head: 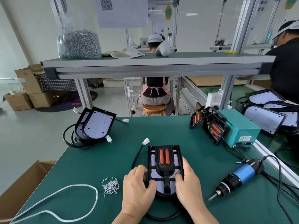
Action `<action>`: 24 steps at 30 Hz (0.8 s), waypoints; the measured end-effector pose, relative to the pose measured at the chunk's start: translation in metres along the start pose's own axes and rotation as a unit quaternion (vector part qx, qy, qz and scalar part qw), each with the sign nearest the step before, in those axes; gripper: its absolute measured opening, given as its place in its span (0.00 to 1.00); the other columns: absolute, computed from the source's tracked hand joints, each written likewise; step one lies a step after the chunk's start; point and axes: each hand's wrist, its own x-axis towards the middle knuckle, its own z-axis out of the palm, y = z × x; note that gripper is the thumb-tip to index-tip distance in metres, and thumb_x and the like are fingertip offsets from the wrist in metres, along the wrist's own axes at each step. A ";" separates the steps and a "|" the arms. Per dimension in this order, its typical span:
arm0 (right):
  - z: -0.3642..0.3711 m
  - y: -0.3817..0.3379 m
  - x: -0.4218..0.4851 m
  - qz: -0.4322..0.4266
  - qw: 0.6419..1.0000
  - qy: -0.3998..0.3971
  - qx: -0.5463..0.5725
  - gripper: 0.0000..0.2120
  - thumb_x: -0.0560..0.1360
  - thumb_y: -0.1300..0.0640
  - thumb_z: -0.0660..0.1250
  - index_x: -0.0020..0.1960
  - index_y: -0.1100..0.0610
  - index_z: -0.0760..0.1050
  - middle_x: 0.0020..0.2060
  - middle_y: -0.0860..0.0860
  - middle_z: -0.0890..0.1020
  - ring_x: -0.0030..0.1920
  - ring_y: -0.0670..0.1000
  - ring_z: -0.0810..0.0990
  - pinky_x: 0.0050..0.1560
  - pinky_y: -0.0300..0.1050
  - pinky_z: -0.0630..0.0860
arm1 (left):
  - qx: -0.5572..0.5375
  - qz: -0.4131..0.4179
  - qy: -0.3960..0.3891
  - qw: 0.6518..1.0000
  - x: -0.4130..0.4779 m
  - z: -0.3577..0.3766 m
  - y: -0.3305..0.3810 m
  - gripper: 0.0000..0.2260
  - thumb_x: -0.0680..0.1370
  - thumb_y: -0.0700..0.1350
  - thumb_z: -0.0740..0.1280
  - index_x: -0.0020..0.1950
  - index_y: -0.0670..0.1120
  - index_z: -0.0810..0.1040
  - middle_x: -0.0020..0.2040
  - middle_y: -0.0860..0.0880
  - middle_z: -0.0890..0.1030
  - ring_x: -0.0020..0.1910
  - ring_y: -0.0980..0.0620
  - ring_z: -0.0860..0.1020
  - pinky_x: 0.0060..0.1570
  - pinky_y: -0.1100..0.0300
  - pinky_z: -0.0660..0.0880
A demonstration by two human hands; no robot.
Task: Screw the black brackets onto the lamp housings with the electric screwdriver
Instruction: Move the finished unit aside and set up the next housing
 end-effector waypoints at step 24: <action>0.004 -0.001 0.002 0.000 1.000 0.010 0.020 0.27 0.78 0.67 0.61 0.76 0.52 0.70 0.68 0.48 0.78 0.70 0.52 0.73 0.71 0.48 0.67 | 0.212 -0.054 -0.277 0.936 0.082 -0.101 -0.059 0.08 0.71 0.36 0.65 0.39 0.49 0.79 0.40 0.51 0.83 0.36 0.53 0.77 0.40 0.60 0.77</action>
